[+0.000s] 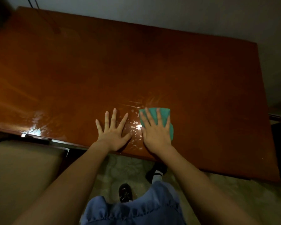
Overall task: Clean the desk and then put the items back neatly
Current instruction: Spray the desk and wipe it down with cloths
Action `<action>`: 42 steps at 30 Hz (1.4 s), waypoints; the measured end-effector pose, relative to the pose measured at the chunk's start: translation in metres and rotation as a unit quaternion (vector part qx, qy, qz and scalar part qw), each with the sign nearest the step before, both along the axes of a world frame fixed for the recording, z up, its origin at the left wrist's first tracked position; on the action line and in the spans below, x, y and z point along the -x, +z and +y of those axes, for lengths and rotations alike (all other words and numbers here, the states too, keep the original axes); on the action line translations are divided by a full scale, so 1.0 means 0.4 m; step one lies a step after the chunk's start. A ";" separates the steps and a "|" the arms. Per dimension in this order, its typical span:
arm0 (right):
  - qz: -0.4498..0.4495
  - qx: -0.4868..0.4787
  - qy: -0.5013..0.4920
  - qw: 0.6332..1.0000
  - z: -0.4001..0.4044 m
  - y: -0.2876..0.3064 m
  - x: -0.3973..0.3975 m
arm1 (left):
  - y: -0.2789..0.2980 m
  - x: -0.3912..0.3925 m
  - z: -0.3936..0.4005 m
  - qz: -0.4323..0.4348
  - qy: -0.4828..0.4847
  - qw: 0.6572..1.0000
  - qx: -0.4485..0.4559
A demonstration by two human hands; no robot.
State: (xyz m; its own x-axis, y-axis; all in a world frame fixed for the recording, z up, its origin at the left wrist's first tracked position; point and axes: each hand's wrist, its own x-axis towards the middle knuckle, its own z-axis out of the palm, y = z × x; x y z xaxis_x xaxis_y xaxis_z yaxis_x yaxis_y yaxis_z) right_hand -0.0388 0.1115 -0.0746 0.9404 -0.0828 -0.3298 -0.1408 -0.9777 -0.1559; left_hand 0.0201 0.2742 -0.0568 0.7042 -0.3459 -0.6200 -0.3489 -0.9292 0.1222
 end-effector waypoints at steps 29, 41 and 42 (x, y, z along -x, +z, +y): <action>-0.008 0.050 -0.022 0.998 -0.493 0.003 -0.149 | 0.006 -0.128 -0.351 0.012 0.027 1.000 0.004; -0.024 0.029 0.100 0.994 -0.477 0.006 -0.303 | 0.011 -0.324 -0.491 0.023 0.025 0.999 0.004; -0.011 0.029 0.109 0.994 -0.499 0.010 -0.274 | 0.015 -0.324 -0.491 0.025 0.021 0.999 0.000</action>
State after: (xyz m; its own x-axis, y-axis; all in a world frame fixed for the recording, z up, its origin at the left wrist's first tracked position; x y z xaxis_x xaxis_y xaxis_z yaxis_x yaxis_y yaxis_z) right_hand 0.0708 -0.0882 -0.0705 0.9451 0.1047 -0.3096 0.0774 -0.9921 -0.0991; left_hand 0.1498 0.0778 -0.0510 0.6865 -0.3167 -0.6545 -0.3028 -0.9429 0.1387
